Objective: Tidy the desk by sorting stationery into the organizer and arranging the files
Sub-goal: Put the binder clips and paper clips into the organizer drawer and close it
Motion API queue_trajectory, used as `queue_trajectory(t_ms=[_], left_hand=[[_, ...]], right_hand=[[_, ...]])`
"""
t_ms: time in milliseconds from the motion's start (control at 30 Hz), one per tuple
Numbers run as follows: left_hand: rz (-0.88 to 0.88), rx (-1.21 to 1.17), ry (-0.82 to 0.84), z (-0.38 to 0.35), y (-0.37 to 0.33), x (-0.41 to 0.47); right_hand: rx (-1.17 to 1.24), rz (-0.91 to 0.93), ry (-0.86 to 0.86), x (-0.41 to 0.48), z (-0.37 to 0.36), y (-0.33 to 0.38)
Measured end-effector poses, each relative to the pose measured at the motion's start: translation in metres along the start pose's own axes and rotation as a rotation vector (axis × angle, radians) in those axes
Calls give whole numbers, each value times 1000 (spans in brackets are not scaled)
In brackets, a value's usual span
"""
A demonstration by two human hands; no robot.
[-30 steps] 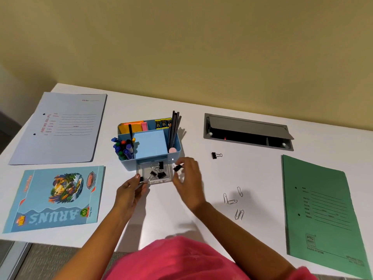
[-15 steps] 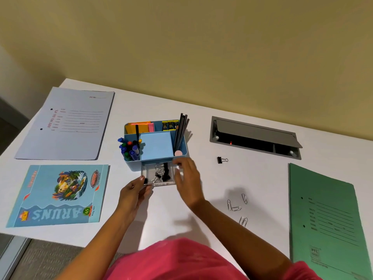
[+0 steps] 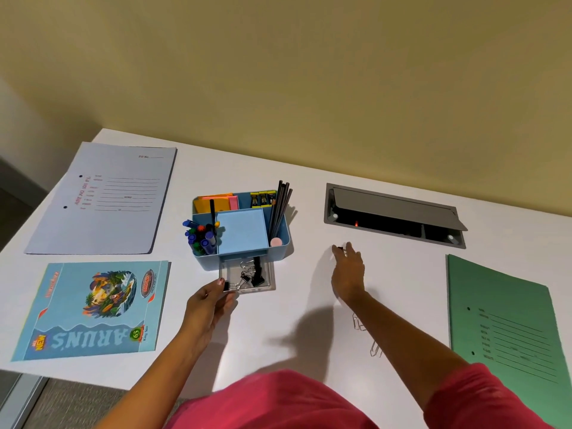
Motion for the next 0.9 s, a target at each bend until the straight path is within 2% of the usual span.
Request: queue_trajectory(t_ms=[233, 333, 400, 467, 600, 700, 833, 900], left_hand=[[-4, -5, 1, 0, 0, 0], [3, -22, 1, -1, 0, -1], [1, -27, 4, -1, -1, -2], [0, -26, 4, -1, -1, -2], [3, -40, -3, 0, 1, -1], [3, -42, -1, 0, 1, -1], [4, -29, -17, -1, 1, -1], [6, -18, -23, 0, 0, -2]], right_hand=[[115, 153, -53, -20, -9, -8], [38, 132, -123, -30, 1, -3], [134, 89, -125, -33, 2, -3], [184, 128, -144, -34, 5, 3], [483, 204, -181, -45, 19, 42], [635, 328, -177, -60, 25, 86], [608, 570, -138, -84, 23, 140], [589, 620, -74, -89, 13, 153]])
Point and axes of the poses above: each hand's wrist, its own x-axis towards the middle knuckle, its own z-axis out of the back of the hand, y = z × x, the point moved 6 cm from there along x, towards the middle knuckle, and after that the axes turned 15 degrees about x, right-handed, at the moved point
